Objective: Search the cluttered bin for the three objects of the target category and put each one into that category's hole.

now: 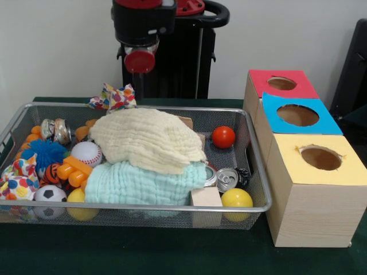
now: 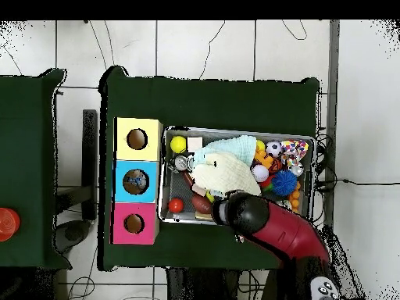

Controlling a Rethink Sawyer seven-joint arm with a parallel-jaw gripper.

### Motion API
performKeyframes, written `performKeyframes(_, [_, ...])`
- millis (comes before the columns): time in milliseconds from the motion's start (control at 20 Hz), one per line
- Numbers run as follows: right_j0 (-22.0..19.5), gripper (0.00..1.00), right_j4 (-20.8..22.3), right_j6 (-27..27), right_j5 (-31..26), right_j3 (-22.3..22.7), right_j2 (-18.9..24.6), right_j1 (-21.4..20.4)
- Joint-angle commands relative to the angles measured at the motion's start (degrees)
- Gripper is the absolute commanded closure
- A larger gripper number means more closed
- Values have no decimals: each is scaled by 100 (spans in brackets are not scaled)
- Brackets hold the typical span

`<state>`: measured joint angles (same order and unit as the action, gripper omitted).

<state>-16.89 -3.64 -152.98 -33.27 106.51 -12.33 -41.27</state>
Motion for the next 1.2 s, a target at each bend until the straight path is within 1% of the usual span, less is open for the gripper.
performKeyframes(50, [-196, 0, 142, 207, -880, 32, 166, -360])
performKeyframes(100, [-236, 0, 308, 269, -689, -144, 110, -172])
performKeyframes(200, [-333, 0, 545, 375, -438, -392, 52, 68])
performKeyframes(300, [-428, 0, 695, 481, -351, -579, 55, 190])
performKeyframes(450, [-512, 0, 852, 568, -566, -815, 51, 188])
performKeyframes(550, [-659, 0, 976, 596, -416, -961, 120, 334])
performKeyframes(600, [-779, 0, 1047, 682, -348, -1013, 181, 380])
performKeyframes(850, [-1254, 0, 1407, 1164, -361, -1242, 458, 407])
performKeyframes(900, [-1385, 0, 1498, 1264, -275, -1278, 534, 475])
performKeyframes(1050, [-1601, 0, 1609, 1204, -133, -1337, 698, 664])
performKeyframes(1100, [-1608, 0, 1670, 1051, 108, -1357, 732, 815])
performKeyframes(1200, [-1532, 0, 1789, 766, 349, -1451, 699, 1011])
